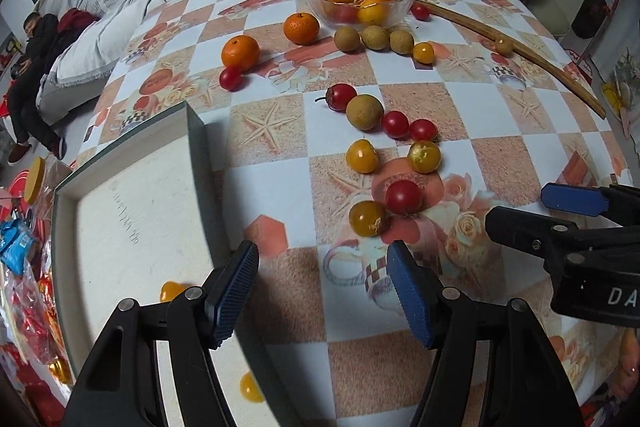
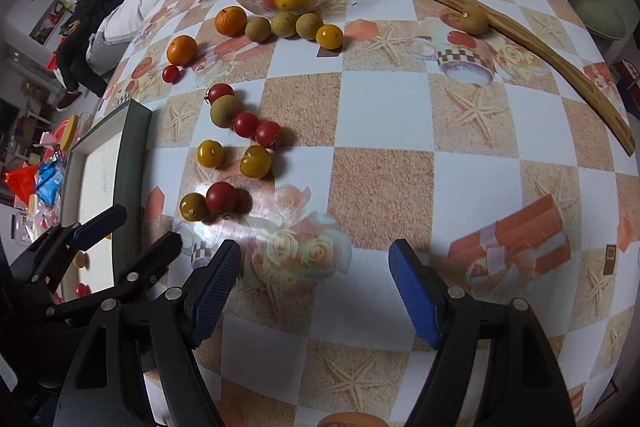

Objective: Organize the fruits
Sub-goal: 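Move both open tools back to the line of fruits, then grasp a dark yellow tomato with the left tool while the right tool grasps a yellow tomato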

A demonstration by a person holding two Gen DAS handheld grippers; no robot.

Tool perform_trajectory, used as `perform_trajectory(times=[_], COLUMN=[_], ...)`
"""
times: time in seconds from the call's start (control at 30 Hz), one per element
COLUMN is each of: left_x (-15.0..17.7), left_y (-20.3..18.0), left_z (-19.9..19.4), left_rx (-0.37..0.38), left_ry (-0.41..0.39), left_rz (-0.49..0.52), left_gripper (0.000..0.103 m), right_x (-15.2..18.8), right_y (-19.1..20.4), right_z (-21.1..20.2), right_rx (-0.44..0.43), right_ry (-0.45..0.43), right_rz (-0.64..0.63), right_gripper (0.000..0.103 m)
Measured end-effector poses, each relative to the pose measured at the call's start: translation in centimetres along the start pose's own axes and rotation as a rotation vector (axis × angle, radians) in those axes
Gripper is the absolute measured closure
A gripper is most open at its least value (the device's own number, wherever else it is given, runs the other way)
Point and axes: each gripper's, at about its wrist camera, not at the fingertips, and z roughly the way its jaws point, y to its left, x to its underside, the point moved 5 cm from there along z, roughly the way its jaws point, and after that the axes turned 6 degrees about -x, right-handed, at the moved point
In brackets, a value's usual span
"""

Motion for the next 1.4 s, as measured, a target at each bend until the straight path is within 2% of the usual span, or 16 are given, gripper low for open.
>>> perform_trajectory(times=[0.3, 0.57, 0.9, 1.2, 1.27, 1.3, 1.37, 1.4], left_x=[-1.5, -2.5, -1.6, -0.3, -0.5, -0.7, -1.1, -1.2], left_y=[-0.9, -0.5, -0.3, -1.5, -1.8, -1.9, -2.2, -2.3], left_z=[2.0, 2.5, 2.0, 2.5, 2.6, 2.7, 2.7, 2.8], left_rx=[-0.004, -0.002, 0.004, -0.007, -0.003, -0.004, -0.004, -0.004], left_ry=[-0.008, -0.036, -0.023, -0.001, -0.005, -0.008, -0.014, -0.016], left_rz=[0.013, -0.015, -0.052, -0.027, -0.032, -0.032, -0.027, -0.024], left_gripper=[0.035, 0.035, 0.035, 0.035, 0.035, 0.035, 0.035, 0.035], right_x=[-2.6, -5.9, -11.1, -13.7, -13.9, -14.0, -14.1, -14.1], right_y=[-0.9, -1.8, -2.0, -0.8, -0.8, -0.9, -1.1, -1.1], right_z=[0.4, 1.0, 3.5, 5.2, 5.2, 5.2, 5.1, 5.0], right_rx=[-0.002, 0.017, 0.069, 0.125, 0.136, 0.135, 0.102, 0.089], right_ry=[-0.018, -0.049, -0.075, -0.095, -0.101, -0.103, -0.099, -0.092], right_rz=[-0.001, -0.020, -0.108, -0.219, -0.234, -0.236, -0.231, -0.226], right_gripper=[0.023, 0.023, 0.024, 0.047, 0.061, 0.064, 0.079, 0.079])
